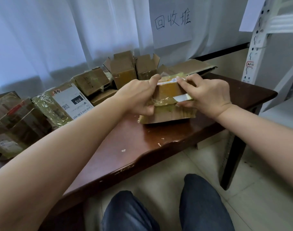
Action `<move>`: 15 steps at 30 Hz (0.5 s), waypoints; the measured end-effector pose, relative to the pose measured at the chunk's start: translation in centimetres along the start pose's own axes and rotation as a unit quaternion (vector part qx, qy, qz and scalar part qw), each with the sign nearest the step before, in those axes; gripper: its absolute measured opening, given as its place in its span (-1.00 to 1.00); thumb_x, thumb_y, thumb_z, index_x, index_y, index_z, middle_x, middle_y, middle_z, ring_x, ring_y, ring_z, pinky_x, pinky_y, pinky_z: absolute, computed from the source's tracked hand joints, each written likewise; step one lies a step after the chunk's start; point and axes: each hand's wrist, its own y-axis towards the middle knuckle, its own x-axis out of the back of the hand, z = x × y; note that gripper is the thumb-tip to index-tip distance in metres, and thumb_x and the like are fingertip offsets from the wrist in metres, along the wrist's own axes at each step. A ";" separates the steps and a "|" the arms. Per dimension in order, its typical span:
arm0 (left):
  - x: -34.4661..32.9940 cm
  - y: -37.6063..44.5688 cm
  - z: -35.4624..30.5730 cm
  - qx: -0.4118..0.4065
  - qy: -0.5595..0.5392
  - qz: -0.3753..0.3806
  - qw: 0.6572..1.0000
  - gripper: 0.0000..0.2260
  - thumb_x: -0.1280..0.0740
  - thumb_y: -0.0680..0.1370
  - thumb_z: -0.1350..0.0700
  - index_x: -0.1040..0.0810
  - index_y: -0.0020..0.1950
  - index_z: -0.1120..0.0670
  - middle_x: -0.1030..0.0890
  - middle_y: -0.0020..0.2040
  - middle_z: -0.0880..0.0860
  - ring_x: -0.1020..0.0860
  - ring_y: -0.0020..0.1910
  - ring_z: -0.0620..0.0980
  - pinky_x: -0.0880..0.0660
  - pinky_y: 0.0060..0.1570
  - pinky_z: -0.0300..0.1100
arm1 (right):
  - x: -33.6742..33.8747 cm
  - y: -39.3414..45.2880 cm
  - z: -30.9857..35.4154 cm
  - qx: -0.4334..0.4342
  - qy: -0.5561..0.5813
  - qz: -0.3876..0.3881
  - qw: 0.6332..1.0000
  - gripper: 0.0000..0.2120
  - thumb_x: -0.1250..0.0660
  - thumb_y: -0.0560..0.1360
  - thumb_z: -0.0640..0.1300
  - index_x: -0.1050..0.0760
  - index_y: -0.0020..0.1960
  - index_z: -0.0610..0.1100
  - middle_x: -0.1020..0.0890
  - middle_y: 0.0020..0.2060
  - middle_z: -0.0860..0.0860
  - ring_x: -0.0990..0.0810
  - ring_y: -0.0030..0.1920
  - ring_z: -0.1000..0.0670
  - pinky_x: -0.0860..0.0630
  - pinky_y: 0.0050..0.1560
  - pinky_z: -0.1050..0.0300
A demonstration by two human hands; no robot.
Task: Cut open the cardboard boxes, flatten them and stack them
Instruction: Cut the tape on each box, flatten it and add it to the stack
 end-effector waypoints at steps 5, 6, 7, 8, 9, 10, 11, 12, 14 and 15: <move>0.6 1.7 1.8 -0.030 -0.029 -0.058 0.997 -0.15 -0.08 0.26 -0.19 -0.16 0.45 0.26 -0.61 -0.06 0.18 -0.57 -0.19 0.28 -0.52 -0.21 0.03 | 0.4 1.8 -1.6 0.018 -0.024 0.017 0.999 -0.26 -0.52 0.18 0.25 -0.57 0.21 -0.18 -0.64 -0.15 -0.10 -0.53 -0.50 -0.12 -0.31 -0.48 0.23; 0.7 2.0 2.1 -0.033 -0.039 -0.069 0.996 -0.17 -0.09 0.27 -0.19 -0.18 0.44 0.26 -0.60 -0.06 0.17 -0.57 -0.17 0.27 -0.51 -0.22 0.01 | 0.5 2.2 -2.0 0.023 -0.031 0.018 0.999 -0.26 -0.51 0.18 0.26 -0.57 0.20 -0.18 -0.64 -0.16 -0.09 -0.53 -0.50 -0.11 -0.26 -0.46 0.24; 0.6 2.3 2.4 -0.038 -0.050 -0.075 0.995 -0.18 -0.08 0.28 -0.20 -0.21 0.43 0.24 -0.59 -0.01 0.16 -0.57 -0.12 0.25 -0.50 -0.20 0.00 | 0.5 2.6 -2.2 0.029 -0.035 0.018 0.999 -0.27 -0.48 0.18 0.27 -0.58 0.18 -0.18 -0.64 -0.18 -0.09 -0.53 -0.50 -0.10 -0.23 -0.45 0.25; 0.5 2.5 2.6 -0.044 -0.063 -0.074 0.994 -0.19 -0.09 0.29 -0.24 -0.25 0.42 0.22 -0.58 0.05 0.16 -0.56 -0.04 0.21 -0.50 -0.13 -0.01 | 0.6 3.0 -2.4 0.036 -0.037 0.016 0.999 -0.28 -0.45 0.18 0.28 -0.60 0.16 -0.18 -0.63 -0.21 -0.09 -0.53 -0.51 -0.09 -0.20 -0.44 0.26; 0.4 2.8 2.7 -0.046 -0.075 -0.068 0.994 -0.19 -0.10 0.30 -0.29 -0.29 0.41 0.20 -0.55 0.12 0.15 -0.53 0.05 0.17 -0.49 -0.04 -0.02 | 0.7 3.3 -2.6 0.042 -0.040 0.011 0.998 -0.29 -0.41 0.18 0.29 -0.61 0.14 -0.18 -0.63 -0.24 -0.08 -0.52 -0.52 -0.08 -0.18 -0.44 0.28; 0.3 3.1 2.8 -0.045 -0.085 -0.064 0.993 -0.19 -0.13 0.33 -0.34 -0.32 0.40 0.18 -0.51 0.16 0.14 -0.51 0.12 0.14 -0.47 0.04 -0.02 | 0.7 3.7 -2.8 0.046 -0.041 0.004 0.998 -0.30 -0.38 0.19 0.30 -0.62 0.12 -0.18 -0.62 -0.26 -0.07 -0.51 -0.53 -0.07 -0.16 -0.44 0.29; 0.3 3.4 2.9 -0.039 -0.093 -0.062 0.993 -0.21 -0.16 0.36 -0.38 -0.34 0.39 0.16 -0.48 0.18 0.14 -0.49 0.14 0.13 -0.46 0.08 -0.01 | 0.6 3.9 -2.9 0.049 -0.039 -0.002 0.998 -0.31 -0.37 0.19 0.30 -0.63 0.10 -0.18 -0.62 -0.27 -0.07 -0.51 -0.54 -0.07 -0.15 -0.44 0.29; 0.3 3.7 3.0 -0.029 -0.096 -0.060 0.993 -0.23 -0.17 0.40 -0.38 -0.34 0.40 0.15 -0.46 0.19 0.14 -0.49 0.15 0.13 -0.46 0.09 -0.01 | 0.5 4.2 -3.1 0.051 -0.035 -0.008 0.998 -0.32 -0.36 0.21 0.30 -0.63 0.10 -0.19 -0.62 -0.27 -0.07 -0.52 -0.54 -0.07 -0.15 -0.45 0.29; 0.2 4.2 2.9 -0.012 -0.065 -0.058 0.996 -0.28 -0.13 0.46 -0.35 -0.33 0.42 0.14 -0.46 0.20 0.15 -0.48 0.16 0.14 -0.45 0.10 -0.01 | 0.0 4.6 -3.5 0.050 -0.025 -0.020 0.998 -0.35 -0.36 0.27 0.30 -0.62 0.12 -0.19 -0.63 -0.24 -0.08 -0.53 -0.53 -0.09 -0.16 -0.45 0.29; 0.1 4.3 2.9 -0.008 -0.042 -0.062 0.997 -0.29 -0.10 0.47 -0.34 -0.32 0.43 0.14 -0.46 0.20 0.16 -0.48 0.17 0.15 -0.45 0.11 -0.01 | -0.1 4.7 -3.6 0.041 -0.018 -0.024 0.999 -0.36 -0.32 0.32 0.31 -0.61 0.14 -0.18 -0.63 -0.21 -0.08 -0.53 -0.52 -0.10 -0.17 -0.45 0.28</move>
